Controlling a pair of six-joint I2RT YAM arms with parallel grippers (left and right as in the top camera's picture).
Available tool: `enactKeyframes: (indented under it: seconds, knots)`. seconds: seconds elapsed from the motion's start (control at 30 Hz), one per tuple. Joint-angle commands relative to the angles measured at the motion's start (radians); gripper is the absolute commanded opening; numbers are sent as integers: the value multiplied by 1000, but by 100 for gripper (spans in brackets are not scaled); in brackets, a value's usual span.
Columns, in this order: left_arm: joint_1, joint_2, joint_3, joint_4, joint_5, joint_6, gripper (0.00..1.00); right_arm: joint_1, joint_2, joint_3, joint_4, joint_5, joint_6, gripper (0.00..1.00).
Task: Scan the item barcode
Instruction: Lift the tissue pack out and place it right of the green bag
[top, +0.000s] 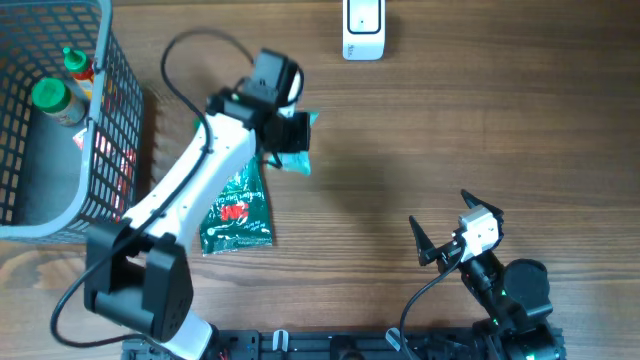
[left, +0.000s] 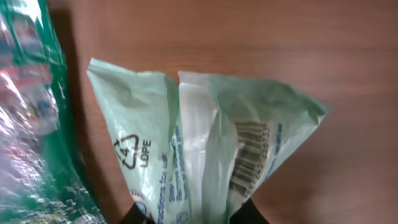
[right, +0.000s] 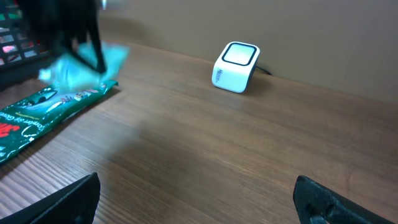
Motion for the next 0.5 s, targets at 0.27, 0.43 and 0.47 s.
enactKeyframes:
  seconds: [0.27, 0.43, 0.47]
  knots:
    - [-6, -4, -283, 240, -19, -481, 100, -3, -11, 8, 2, -13, -5, 100]
    - [1, -78, -102, 232, -37, -291, 100, -3, -11, 8, 2, -13, -5, 100]
    - [4, -92, -66, 222, -48, -261, 100, -3, -11, 8, 2, -13, -5, 100]
